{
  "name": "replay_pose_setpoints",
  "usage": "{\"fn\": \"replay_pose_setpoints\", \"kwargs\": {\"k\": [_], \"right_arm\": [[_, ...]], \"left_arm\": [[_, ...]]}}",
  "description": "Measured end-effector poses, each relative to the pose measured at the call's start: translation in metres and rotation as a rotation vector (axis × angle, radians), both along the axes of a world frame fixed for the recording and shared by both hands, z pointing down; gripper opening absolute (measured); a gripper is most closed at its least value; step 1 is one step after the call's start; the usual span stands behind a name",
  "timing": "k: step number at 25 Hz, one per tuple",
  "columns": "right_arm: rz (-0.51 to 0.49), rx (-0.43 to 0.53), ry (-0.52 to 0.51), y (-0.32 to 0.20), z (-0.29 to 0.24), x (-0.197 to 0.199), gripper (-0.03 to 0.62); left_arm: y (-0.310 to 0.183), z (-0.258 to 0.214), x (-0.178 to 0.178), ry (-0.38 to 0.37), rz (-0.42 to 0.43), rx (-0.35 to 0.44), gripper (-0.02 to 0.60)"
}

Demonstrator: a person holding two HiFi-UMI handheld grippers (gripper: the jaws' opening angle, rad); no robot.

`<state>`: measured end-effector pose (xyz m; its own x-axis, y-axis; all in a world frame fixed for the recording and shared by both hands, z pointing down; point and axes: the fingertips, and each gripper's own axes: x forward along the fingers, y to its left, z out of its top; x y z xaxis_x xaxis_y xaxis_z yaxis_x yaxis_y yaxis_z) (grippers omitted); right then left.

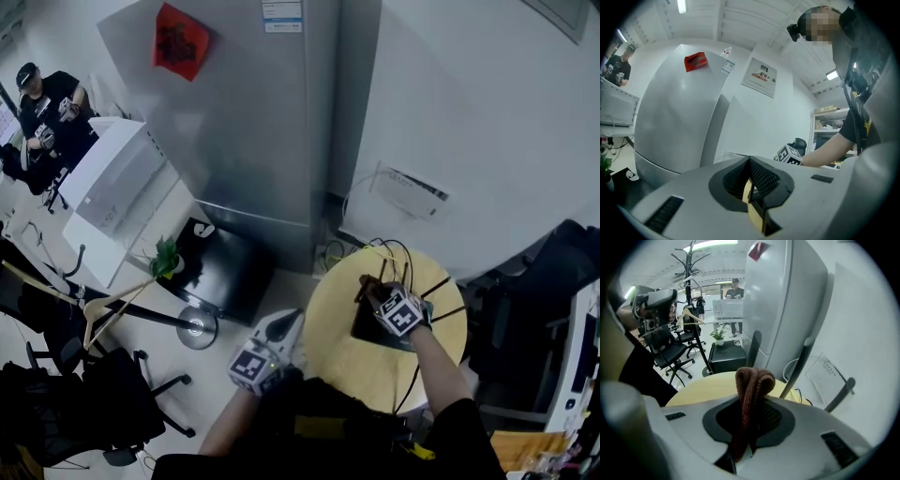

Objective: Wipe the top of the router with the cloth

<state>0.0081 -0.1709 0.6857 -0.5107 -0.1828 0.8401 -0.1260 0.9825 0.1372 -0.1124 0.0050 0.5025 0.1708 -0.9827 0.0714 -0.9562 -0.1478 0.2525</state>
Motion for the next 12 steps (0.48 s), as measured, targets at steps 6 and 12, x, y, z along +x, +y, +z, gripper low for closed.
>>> {"fn": "replay_pose_setpoints", "kwargs": {"k": [6,12], "right_arm": [[0.005,0.093,-0.091,-0.007,-0.043,-0.006,0.061],[0.033,0.179,-0.194,-0.007,-0.082,-0.008,0.061]], "left_arm": [[0.002,-0.007,0.008,0.006,0.014,0.022,0.002],[0.001,-0.013,0.013,0.003,0.04,0.037,0.002]]}}
